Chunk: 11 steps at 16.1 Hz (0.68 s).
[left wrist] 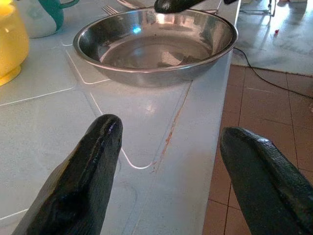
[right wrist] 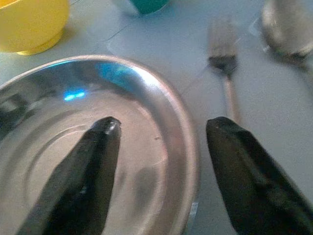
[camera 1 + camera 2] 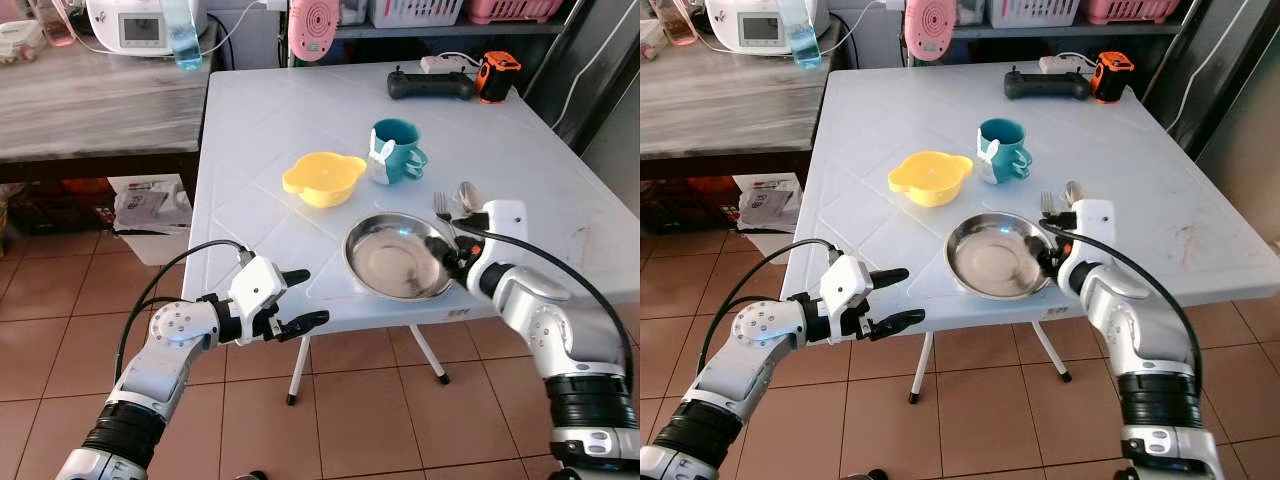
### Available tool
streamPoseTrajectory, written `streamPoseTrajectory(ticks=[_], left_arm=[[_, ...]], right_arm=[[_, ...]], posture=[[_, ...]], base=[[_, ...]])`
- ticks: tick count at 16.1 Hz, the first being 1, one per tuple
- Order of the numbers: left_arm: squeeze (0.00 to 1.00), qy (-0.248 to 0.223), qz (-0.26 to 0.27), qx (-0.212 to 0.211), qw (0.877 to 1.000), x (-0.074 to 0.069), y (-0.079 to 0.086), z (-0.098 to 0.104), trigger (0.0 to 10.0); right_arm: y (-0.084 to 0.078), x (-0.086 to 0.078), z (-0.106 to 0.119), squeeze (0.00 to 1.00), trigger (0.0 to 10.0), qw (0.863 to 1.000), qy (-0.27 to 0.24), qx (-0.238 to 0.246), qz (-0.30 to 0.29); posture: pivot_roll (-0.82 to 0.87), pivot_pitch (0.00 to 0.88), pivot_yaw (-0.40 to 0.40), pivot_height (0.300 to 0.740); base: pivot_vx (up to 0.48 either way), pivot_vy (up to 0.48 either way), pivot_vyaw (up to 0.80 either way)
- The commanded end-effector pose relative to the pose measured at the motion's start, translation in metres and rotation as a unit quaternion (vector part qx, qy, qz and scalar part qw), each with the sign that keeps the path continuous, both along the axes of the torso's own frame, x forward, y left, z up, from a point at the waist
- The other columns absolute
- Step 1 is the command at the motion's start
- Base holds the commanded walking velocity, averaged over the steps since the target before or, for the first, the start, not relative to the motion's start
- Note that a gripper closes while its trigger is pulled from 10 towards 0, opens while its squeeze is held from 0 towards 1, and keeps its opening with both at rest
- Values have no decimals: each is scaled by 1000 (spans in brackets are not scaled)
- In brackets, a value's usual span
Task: Setting the table
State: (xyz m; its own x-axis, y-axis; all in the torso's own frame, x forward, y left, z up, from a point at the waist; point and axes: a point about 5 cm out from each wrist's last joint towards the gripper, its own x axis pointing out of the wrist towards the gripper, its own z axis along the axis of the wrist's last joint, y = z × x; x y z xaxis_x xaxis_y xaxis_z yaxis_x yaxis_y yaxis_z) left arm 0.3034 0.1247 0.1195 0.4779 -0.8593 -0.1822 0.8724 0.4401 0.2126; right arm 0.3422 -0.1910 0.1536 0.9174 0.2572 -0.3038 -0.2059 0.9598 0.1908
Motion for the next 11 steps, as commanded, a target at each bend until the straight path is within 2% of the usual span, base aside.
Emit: streamPoseTrajectory(ticks=[1, 6, 7, 8, 9, 11], left_arm=[[0, -4, -8, 8, 1000, 0, -2, 1, 10000], [0, -4, -6, 7, 1000, -1, -2, 1, 10000], [0, -3, -5, 7, 1000, -2, -2, 1, 10000], [0, -3, -6, 7, 1000, -2, -2, 0, 10000], [0, -2, -6, 7, 1000, -2, -2, 0, 10000], [0, -2, -7, 7, 1000, -2, -3, 0, 10000]], right_arm=[[1, 3, 1, 1000, 10000, 1000, 3, 8, 5], [1, 6, -10, 1000, 10000, 999, 31, -7, 3], [0, 7, -11, 973, 10000, 999, 33, -10, 2], [0, 7, -11, 224, 10000, 999, 34, -10, 5], [-1, 8, -11, 0, 10000, 999, 37, -21, 7], [0, 9, -11, 0, 10000, 999, 37, -22, 6]], posture=[[116, 133, -7, 740], [121, 137, -13, 740], [121, 139, -14, 740], [119, 140, -14, 740], [119, 140, -14, 740], [119, 140, -14, 740]], base=[[0, 0, 0], [0, 0, 0], [0, 0, 0], [0, 0, 0], [0, 0, 0], [0, 0, 0]])
